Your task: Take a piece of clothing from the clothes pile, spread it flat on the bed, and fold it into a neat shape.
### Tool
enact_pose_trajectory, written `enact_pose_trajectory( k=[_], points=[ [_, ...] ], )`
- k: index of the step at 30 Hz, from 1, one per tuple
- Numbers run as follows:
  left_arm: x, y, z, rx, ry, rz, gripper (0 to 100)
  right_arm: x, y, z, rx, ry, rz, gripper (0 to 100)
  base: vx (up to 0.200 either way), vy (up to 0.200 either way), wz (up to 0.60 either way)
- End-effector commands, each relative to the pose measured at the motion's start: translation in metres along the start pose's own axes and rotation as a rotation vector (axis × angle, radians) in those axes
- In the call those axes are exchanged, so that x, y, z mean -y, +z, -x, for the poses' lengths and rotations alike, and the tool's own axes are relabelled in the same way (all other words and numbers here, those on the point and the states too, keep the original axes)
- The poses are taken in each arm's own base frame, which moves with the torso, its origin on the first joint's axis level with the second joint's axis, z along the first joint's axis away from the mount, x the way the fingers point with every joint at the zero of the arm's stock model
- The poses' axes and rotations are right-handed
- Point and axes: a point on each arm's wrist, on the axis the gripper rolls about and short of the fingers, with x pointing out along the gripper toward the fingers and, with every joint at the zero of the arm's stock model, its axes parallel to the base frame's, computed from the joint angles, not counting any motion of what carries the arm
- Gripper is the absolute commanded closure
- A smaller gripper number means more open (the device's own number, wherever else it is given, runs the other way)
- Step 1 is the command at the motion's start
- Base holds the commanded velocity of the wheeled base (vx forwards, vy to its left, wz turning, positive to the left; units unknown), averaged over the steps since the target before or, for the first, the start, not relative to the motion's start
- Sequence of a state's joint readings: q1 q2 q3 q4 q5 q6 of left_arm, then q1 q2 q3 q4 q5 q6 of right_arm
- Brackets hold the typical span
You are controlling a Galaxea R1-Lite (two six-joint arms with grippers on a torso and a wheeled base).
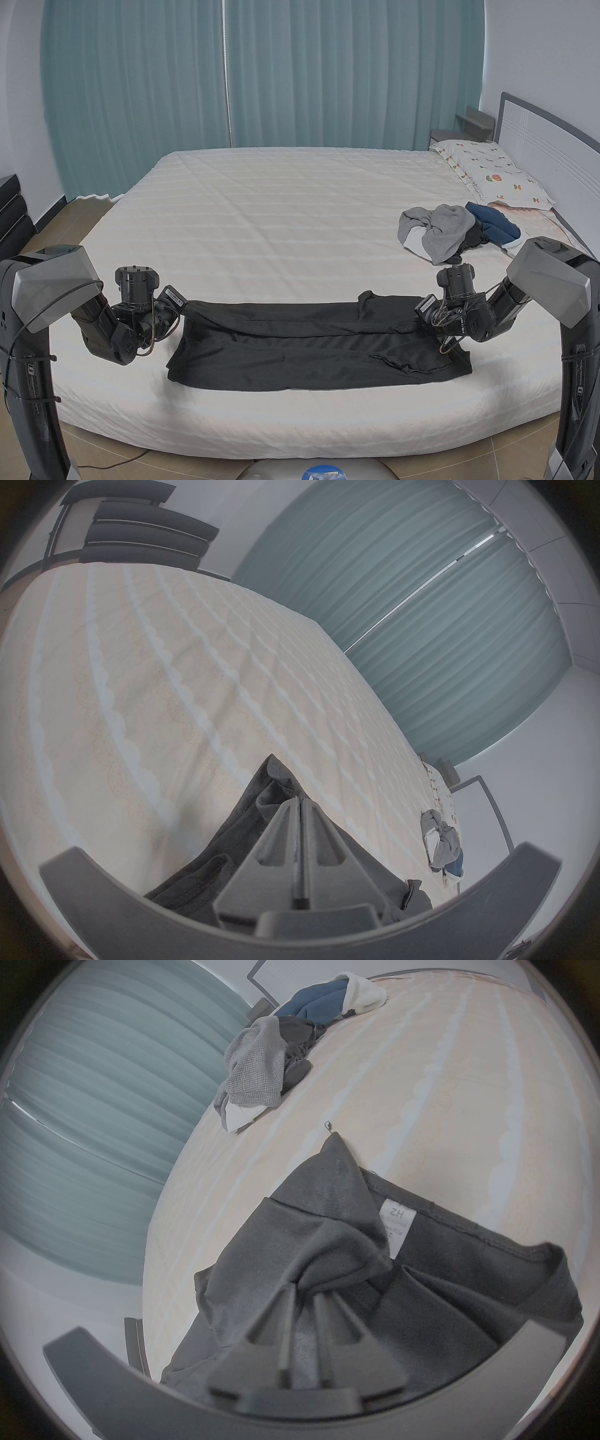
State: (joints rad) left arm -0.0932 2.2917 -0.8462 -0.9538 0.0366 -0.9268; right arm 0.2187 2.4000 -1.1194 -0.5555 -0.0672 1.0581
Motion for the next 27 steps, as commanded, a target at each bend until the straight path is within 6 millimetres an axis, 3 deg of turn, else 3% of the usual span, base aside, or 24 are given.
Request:
enact_pose_trajectory(
  k=[1, 6, 14, 15, 20, 24, 27],
  points=[
    [0.001, 0.001, 0.0, 0.003, -0.002, -0.001, 100, -0.003, 0.003, -0.003, 0.006, 0.006, -0.003, 100, 0.0, 0.0, 0.0],
    [0.002, 0.002, 0.0, 0.006, -0.006, -0.001, 100, -0.006, 0.006, 0.002, 0.011, 0.014, -0.007, 100, 0.0, 0.0, 0.0],
    [0.016, 0.022, -0.01, 0.069, -0.053, -0.054, 100, -0.033, 0.028, 0.013, 0.078, 0.113, -0.021, 100, 0.0, 0.0, 0.0],
    [0.025, 0.032, -0.013, 0.104, -0.086, -0.051, 100, -0.044, 0.038, 0.014, 0.109, 0.153, -0.031, 100, 0.0, 0.0, 0.0],
    [0.051, 0.056, -0.019, 0.193, -0.182, -0.048, 100, -0.063, 0.055, 0.018, 0.21, 0.243, -0.053, 100, 0.0, 0.0, 0.0],
    [0.049, 0.055, -0.022, 0.199, -0.187, -0.048, 100, -0.06, 0.05, 0.019, 0.228, 0.264, -0.043, 100, 0.0, 0.0, 0.0],
    [0.036, 0.046, -0.022, 0.191, -0.155, -0.049, 100, -0.042, 0.037, 0.029, 0.181, 0.211, -0.012, 100, 0.0, 0.0, 0.0]
  ],
)
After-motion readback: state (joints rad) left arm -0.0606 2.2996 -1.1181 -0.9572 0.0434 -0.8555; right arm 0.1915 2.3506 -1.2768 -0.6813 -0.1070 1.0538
